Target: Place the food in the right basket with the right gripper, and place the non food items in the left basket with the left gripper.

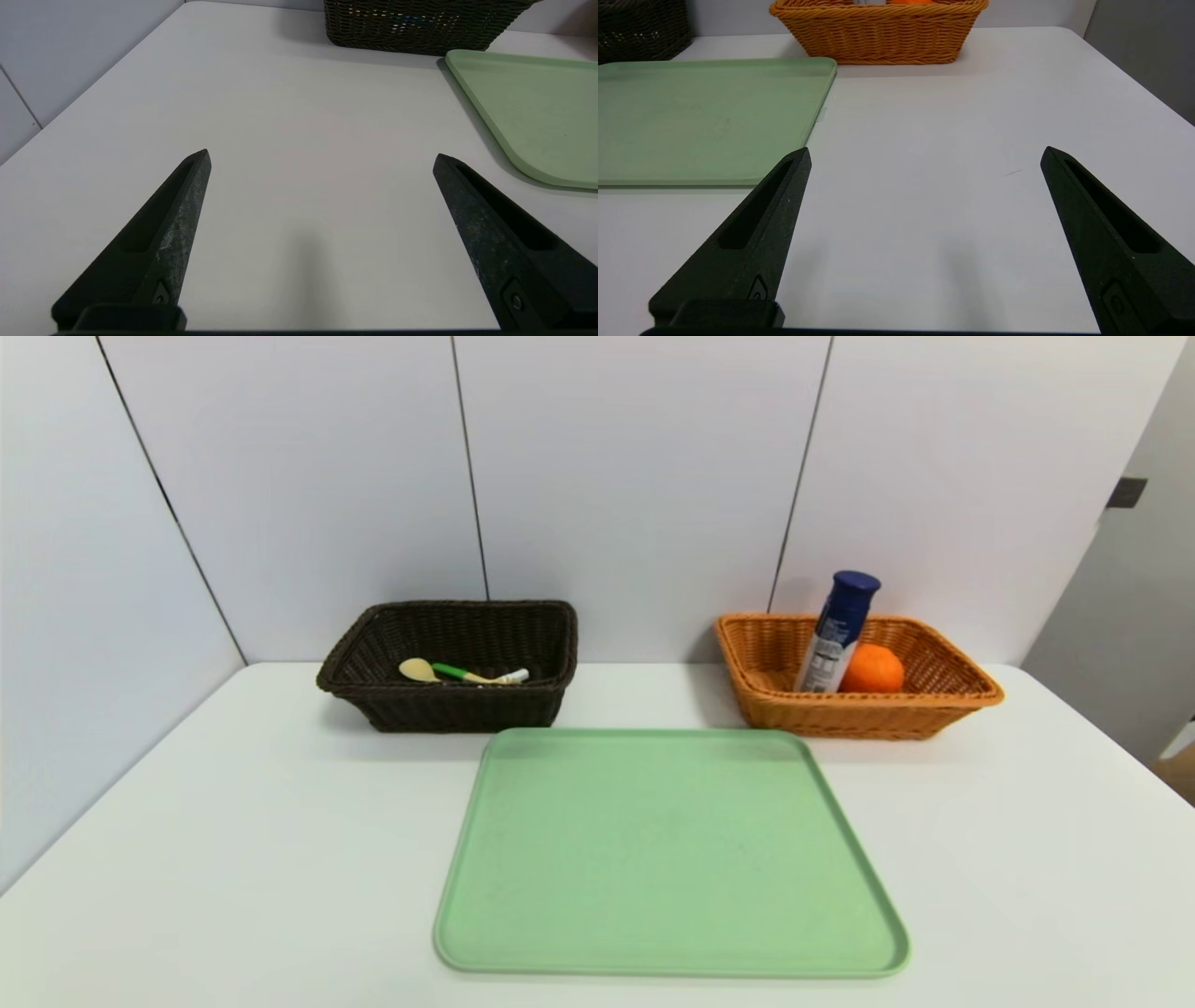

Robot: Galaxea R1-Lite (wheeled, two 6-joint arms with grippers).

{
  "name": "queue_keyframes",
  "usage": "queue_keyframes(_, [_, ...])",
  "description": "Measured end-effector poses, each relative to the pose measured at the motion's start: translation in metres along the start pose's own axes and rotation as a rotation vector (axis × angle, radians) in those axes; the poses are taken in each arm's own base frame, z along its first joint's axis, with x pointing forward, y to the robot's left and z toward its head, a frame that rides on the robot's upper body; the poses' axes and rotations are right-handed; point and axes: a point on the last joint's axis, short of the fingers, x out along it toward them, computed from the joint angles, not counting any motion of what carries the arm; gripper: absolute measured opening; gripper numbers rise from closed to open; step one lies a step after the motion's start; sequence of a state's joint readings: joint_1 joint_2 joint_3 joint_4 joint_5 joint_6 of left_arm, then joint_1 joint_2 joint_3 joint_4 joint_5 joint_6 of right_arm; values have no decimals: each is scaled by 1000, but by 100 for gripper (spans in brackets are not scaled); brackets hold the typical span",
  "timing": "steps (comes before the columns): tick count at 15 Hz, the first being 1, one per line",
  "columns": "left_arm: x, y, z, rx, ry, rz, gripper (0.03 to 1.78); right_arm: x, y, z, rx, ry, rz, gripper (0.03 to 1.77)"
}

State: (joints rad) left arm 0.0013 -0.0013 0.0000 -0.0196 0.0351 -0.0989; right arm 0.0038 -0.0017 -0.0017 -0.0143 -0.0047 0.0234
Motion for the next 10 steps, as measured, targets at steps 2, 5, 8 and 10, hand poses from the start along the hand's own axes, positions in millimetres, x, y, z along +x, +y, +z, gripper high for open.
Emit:
queue_keyframes(2, [0,0,0,0,0,0,169,0,0,0,0,-1,0,170])
queue_keyframes(5, [0,0,0,0,0,0,169,0,0,0,-2,1,0,170])
queue_keyframes(8, [0,0,0,0,0,1,169,0,0,0,-2,4,0,170])
queue_keyframes(10, [0,0,0,0,2,1,169,0,0,0,-2,4,0,170])
